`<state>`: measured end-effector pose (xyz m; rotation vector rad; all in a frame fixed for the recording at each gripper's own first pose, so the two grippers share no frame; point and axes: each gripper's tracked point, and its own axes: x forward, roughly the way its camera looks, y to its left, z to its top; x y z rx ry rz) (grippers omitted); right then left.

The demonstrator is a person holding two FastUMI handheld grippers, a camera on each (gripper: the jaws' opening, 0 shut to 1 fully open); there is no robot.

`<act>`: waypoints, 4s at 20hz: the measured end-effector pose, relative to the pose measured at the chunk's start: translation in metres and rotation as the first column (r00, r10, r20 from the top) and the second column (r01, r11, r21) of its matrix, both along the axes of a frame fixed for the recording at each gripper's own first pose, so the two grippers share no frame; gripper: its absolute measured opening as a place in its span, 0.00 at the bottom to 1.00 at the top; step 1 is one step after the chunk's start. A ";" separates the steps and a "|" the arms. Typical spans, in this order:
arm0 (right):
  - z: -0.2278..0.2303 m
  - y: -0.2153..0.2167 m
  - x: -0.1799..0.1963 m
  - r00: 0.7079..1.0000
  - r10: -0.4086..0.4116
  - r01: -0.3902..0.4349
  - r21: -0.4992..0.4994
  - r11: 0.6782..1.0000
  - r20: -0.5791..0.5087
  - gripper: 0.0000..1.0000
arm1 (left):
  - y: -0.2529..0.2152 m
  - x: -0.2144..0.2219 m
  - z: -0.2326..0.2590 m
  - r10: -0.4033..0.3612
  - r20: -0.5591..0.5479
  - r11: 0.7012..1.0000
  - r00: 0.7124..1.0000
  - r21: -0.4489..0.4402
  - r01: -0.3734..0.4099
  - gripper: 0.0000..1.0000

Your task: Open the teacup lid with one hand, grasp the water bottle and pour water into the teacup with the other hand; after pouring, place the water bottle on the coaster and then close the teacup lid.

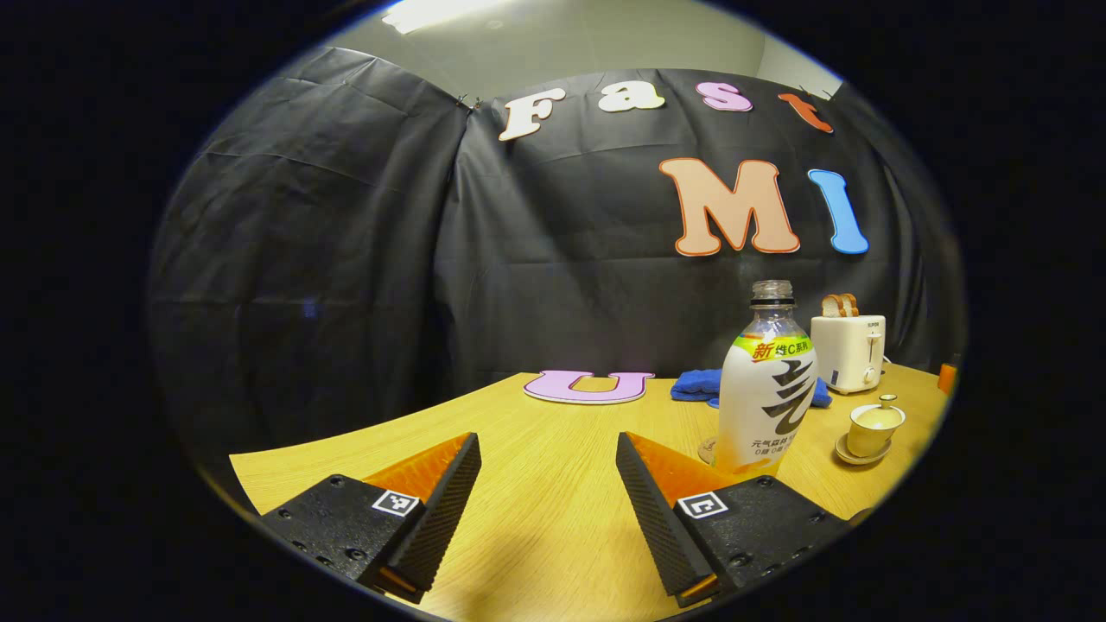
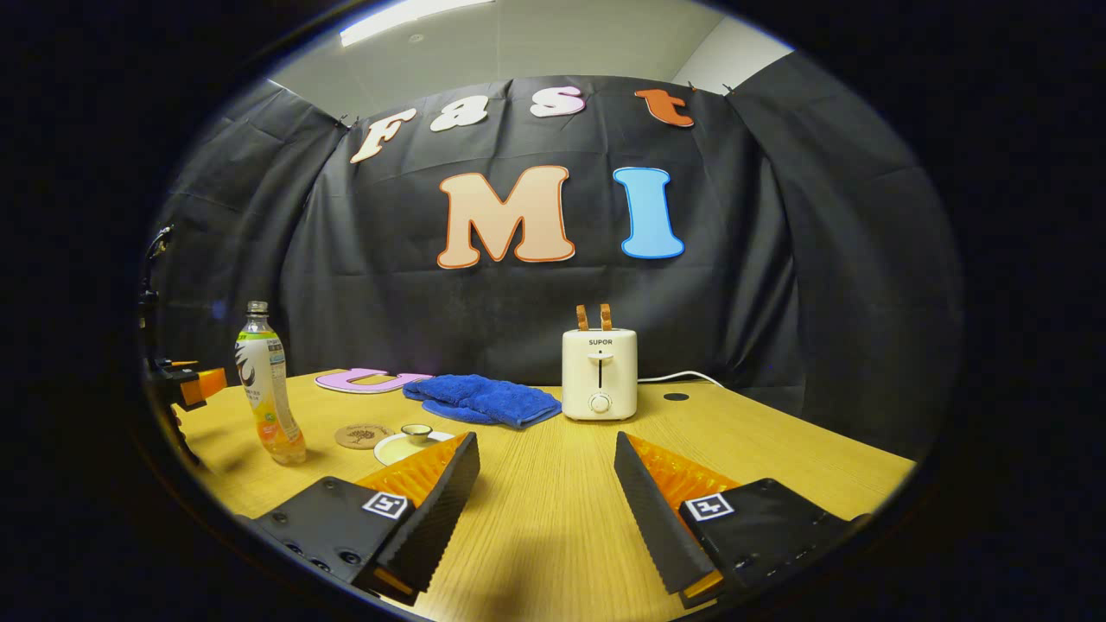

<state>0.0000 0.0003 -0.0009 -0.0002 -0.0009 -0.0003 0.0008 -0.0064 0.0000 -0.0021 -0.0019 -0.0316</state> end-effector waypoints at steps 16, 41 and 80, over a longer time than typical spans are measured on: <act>-0.001 0.021 0.004 0.995 0.099 -0.098 0.005 0.995 -0.005 0.94 | 0.001 0.000 0.001 -0.001 0.001 1.000 1.000 0.001 0.001 0.92; -0.021 0.130 0.064 0.927 0.362 -0.361 0.030 0.932 -0.099 0.95 | 0.002 -0.001 0.002 -0.001 0.000 1.000 1.000 -0.001 0.001 0.92; -0.005 0.090 0.046 0.967 0.254 -0.254 0.008 0.967 -0.014 0.34 | -0.064 -0.016 0.001 -0.387 0.013 0.922 0.922 0.002 0.387 0.92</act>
